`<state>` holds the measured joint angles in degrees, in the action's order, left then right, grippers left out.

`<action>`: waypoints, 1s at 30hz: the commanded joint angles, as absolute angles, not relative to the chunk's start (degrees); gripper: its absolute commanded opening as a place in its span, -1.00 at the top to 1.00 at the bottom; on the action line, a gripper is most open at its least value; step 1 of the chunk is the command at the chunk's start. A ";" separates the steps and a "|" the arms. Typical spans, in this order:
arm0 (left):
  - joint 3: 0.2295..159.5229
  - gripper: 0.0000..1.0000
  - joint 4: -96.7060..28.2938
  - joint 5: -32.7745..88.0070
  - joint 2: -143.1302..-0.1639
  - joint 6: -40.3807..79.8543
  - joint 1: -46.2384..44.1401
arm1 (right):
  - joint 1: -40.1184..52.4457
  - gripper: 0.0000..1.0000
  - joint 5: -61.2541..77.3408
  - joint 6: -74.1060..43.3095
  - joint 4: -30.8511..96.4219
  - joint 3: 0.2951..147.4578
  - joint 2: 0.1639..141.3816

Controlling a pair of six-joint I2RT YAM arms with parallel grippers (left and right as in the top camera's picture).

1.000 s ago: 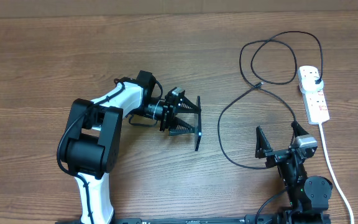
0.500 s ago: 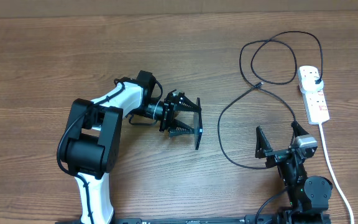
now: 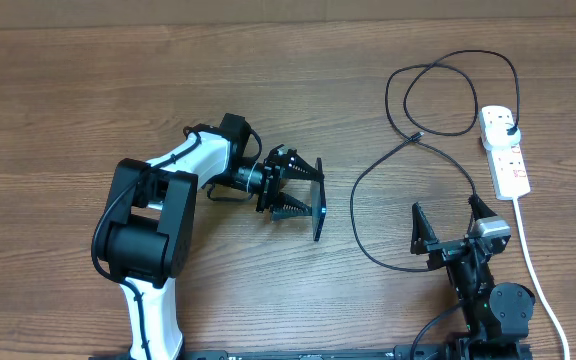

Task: Plug charger to phone and switch on socket

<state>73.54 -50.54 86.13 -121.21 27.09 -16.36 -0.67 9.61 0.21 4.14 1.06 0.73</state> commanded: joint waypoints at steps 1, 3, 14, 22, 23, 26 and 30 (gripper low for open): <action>73.47 0.01 -50.52 87.88 -121.60 28.14 -16.14 | -0.38 -1.00 9.02 0.49 3.95 0.45 0.34; 73.47 0.03 -50.52 86.63 -121.60 28.34 -16.14 | -0.38 -1.00 9.04 0.49 3.95 0.45 0.34; 73.47 0.11 -50.26 86.74 -121.60 33.12 -16.12 | -0.38 -1.00 9.02 0.49 3.95 0.45 0.34; 73.47 0.10 -50.30 90.61 -121.60 32.80 -16.10 | -0.38 -1.00 9.04 0.49 3.95 0.45 0.34; 73.47 0.10 -50.30 90.61 -121.60 32.80 -16.10 | -0.38 -1.00 9.02 0.49 3.95 0.45 0.34; 73.47 0.10 -50.30 90.61 -121.60 32.80 -16.10 | -0.38 -1.00 9.04 0.49 3.95 0.45 0.34; 73.47 0.09 -50.28 90.59 -121.60 32.77 -16.10 | -0.38 -1.00 9.04 0.49 3.95 0.45 0.34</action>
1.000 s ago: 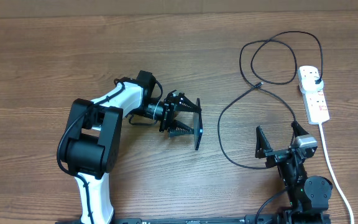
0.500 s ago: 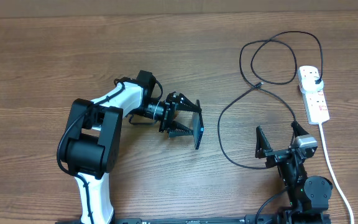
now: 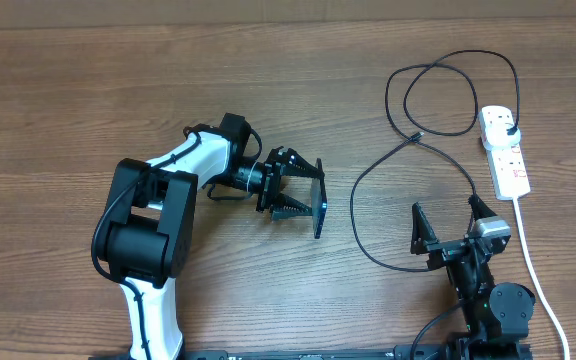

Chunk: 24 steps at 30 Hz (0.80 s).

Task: Plug charger to phone and switch on socket

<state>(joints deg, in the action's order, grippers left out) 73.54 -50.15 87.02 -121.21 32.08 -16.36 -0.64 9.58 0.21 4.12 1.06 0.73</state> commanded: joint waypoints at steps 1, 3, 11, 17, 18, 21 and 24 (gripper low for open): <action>73.47 0.10 -50.28 90.59 -121.60 32.69 -16.10 | -0.38 -1.00 9.04 0.49 3.95 0.45 0.34; 73.47 0.10 -50.28 90.59 -121.60 32.10 -16.10 | -0.38 -1.00 9.04 0.47 3.95 0.45 0.34; 73.47 0.09 -50.28 90.56 -121.60 31.73 -16.10 | -0.38 -1.00 15.16 -6.48 1.61 0.45 0.34; 73.47 0.09 -50.30 90.59 -121.60 31.73 -16.10 | -0.38 -1.00 38.79 -22.83 2.00 0.45 0.34; 73.47 0.09 -50.28 90.59 -121.60 31.73 -16.10 | -0.38 -1.00 41.45 -24.58 2.00 0.45 0.34; 73.47 0.09 -50.28 90.56 -121.60 31.73 -16.10 | -0.38 -1.00 48.16 -28.12 2.02 0.45 0.34; 73.47 0.09 -50.30 90.59 -121.60 31.73 -16.10 | -0.38 -1.00 48.14 -28.16 1.67 0.45 0.34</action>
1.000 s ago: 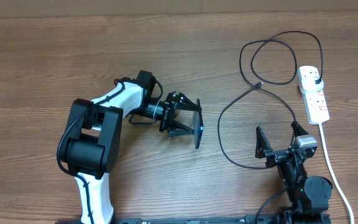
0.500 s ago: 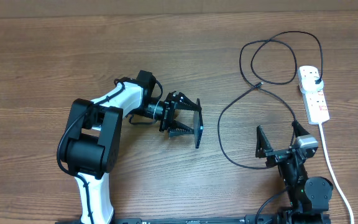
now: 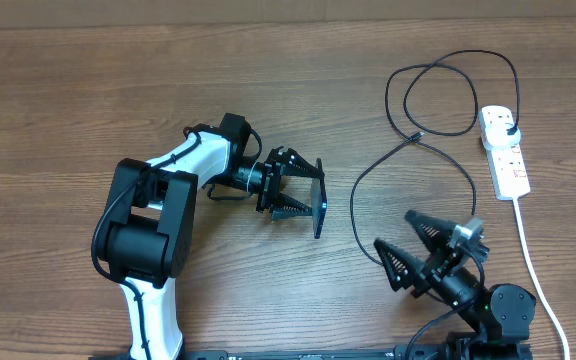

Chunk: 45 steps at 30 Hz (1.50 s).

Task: Plug charger to phone and switch on socket
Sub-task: 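Reach the right gripper to the phone's edge beside the left gripper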

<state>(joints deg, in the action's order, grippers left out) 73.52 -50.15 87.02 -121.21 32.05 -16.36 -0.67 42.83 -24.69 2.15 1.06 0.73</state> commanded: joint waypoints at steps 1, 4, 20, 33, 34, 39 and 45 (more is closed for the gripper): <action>73.47 0.09 -50.30 90.59 -121.60 31.73 -16.10 | -0.38 -1.00 48.14 -28.77 1.13 0.45 0.34; 73.47 0.09 -50.28 90.59 -121.60 31.70 -16.10 | -0.38 -1.00 51.72 -30.48 -2.68 0.93 0.34; 73.47 0.08 -48.99 90.59 -121.60 31.75 -16.10 | -0.36 -0.99 52.23 -36.27 3.81 25.10 24.95; 73.47 0.08 -48.99 90.59 -121.60 31.73 -16.10 | 17.50 -0.99 29.30 -22.72 31.97 57.47 53.69; 73.47 0.08 -48.99 90.59 -121.60 31.73 -16.10 | 19.33 -0.99 24.67 -22.59 35.18 59.11 54.61; 73.47 0.08 -48.97 90.59 -121.60 31.73 -16.10 | 31.35 -0.99 5.61 -22.61 45.63 66.28 58.94; 73.47 0.08 -48.99 90.59 -121.60 31.73 -16.10 | 41.63 -0.99 -0.32 -25.06 47.97 66.37 60.03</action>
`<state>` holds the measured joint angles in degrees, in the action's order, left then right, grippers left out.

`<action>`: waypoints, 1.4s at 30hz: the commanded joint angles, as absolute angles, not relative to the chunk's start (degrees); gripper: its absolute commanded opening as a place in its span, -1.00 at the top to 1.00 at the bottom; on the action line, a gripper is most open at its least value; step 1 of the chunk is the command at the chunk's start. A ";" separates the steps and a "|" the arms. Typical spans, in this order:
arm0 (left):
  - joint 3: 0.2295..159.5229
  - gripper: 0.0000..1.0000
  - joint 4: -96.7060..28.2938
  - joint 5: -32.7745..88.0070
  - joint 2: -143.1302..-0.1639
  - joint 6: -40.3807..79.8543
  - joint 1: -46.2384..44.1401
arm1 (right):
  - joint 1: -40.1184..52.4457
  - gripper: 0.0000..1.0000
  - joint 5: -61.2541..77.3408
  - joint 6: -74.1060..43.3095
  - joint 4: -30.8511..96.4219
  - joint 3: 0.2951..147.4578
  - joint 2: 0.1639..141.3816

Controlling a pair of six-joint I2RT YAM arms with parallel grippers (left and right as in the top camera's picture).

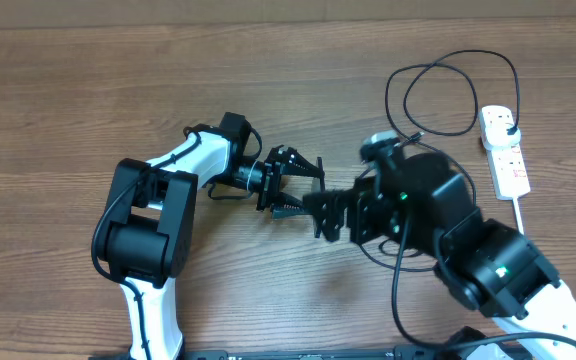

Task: Plug charger to phone and switch on socket
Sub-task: 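Reach the right gripper to the phone's edge beside the left gripper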

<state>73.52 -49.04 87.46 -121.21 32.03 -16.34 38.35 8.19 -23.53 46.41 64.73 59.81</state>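
Observation:
The dark phone [319, 222] stands on its edge at mid-table in the overhead view, partly covered. My left gripper [306, 187] reaches in from the left with its fingers on either side of the phone, holding it. My right gripper [324, 212] has come in from the right and sits right against the phone; its jaws blur into the dark slab. The black charger cable [465, 54] lies looped at the back right, and its loose end [417, 134] rests on the table just behind my right arm. The white socket strip [505, 158] carries the charger plug [508, 126].
The white lead of the socket strip [524, 218] runs toward the front right edge. My right arm's bulky body [468, 240] lies over part of the cable loop on the right half of the wooden table [88, 90].
My right arm has moved from the front right of the table up and left, and its gripper is now at the phone. The left gripper and phone stay where they were.
At the two oldest moments my left gripper held the phone on edge at mid-table while the right gripper rested open at the front right. Then the right gripper was turned leftward, still open. Now it is at the phone. Cable and socket strip lie unchanged.

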 commanded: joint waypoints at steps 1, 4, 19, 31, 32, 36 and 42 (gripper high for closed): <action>73.47 0.08 -48.99 90.59 -121.60 31.73 -16.10 | 42.89 -0.99 -4.21 -27.05 49.23 66.37 60.03; 73.47 0.08 -48.99 90.59 -121.60 31.73 -16.10 | 47.35 -0.99 -14.98 -32.18 53.21 66.37 60.03; 73.47 0.07 -48.97 90.52 -121.60 31.73 -16.10 | 50.74 -1.00 -13.21 -33.43 45.67 65.95 64.38; 73.47 0.07 -48.64 90.50 -121.60 31.73 -16.10 | 50.78 -1.00 -24.36 -54.37 51.96 65.95 77.28; 73.47 0.07 -48.51 90.52 -121.60 31.75 -16.08 | 50.78 -1.00 -24.10 -55.07 51.77 65.95 77.28; 73.47 0.07 -47.72 90.52 -121.60 31.99 -16.08 | 50.78 -1.00 -23.75 -55.96 49.91 65.93 77.34; 73.47 0.07 -47.72 90.54 -121.60 33.45 -16.03 | 50.78 -1.00 -19.81 -55.68 49.87 65.84 77.41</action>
